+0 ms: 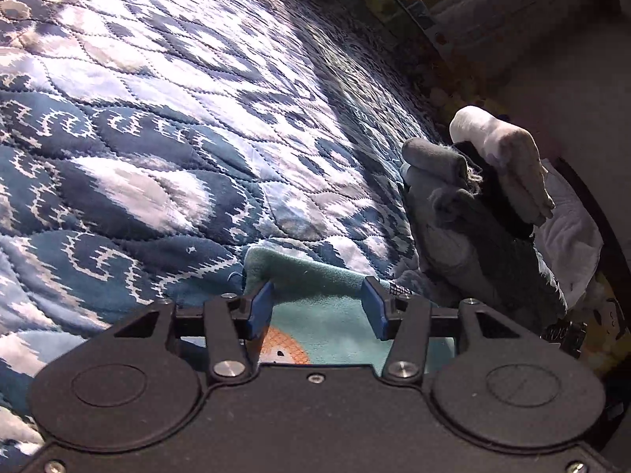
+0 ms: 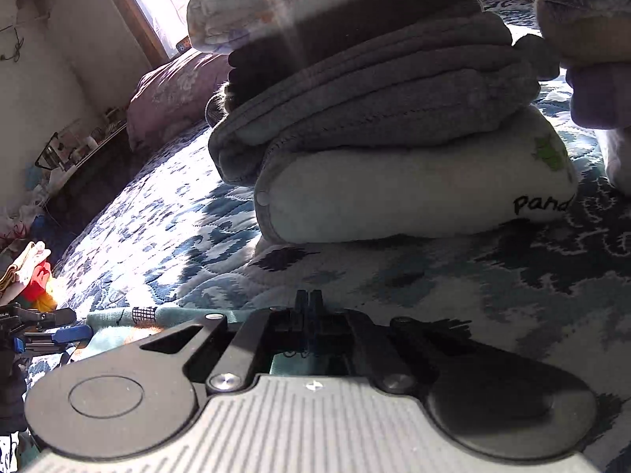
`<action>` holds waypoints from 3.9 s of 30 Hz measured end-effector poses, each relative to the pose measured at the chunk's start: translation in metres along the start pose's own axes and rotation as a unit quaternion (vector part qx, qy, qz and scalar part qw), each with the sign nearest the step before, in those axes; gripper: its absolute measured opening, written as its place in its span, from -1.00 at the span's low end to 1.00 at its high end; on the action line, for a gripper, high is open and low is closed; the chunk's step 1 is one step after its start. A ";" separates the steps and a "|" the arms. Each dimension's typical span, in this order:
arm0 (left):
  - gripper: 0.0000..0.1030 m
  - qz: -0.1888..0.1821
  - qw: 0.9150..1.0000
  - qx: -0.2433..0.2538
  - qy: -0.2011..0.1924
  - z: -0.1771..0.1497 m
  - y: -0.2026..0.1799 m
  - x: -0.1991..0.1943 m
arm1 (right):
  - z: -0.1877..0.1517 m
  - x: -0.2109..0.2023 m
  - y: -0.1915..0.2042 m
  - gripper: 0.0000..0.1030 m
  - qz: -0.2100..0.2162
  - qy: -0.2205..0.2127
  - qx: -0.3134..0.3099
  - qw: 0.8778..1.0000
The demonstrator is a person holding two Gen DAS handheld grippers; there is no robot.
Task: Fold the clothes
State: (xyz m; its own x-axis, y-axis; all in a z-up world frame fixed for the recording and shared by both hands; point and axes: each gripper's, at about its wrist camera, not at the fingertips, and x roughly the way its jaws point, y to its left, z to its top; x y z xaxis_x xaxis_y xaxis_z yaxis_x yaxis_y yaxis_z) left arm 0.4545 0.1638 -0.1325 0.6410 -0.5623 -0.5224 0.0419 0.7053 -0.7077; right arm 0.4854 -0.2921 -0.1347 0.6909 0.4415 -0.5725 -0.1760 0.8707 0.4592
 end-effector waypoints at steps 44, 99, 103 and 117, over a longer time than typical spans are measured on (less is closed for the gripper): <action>-0.86 0.246 0.919 -0.154 -0.267 -0.161 0.106 -0.272 | -0.207 -0.030 0.286 -1.00 0.096 0.061 -0.137 0.984; 0.98 0.165 0.958 0.178 -0.152 -0.212 -0.092 -0.156 | -0.280 -0.284 0.076 -0.05 -0.036 -0.114 0.110 0.987; 0.97 0.172 0.955 0.204 -0.128 -0.223 -0.113 -0.137 | -0.273 -0.271 0.058 -0.04 -0.019 -0.113 0.134 0.984; 0.90 0.132 0.954 0.263 -0.060 -0.241 -0.165 -0.082 | -0.266 -0.234 0.063 -0.15 -0.004 -0.116 0.153 0.981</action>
State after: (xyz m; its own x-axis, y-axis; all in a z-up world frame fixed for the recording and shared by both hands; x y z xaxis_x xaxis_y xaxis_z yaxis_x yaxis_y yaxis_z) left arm 0.2101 -0.0105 -0.0880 0.7638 -0.3045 -0.5691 0.2262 0.9521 -0.2058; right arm 0.1263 -0.2828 -0.1526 0.8385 0.3427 -0.4237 0.0246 0.7530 0.6576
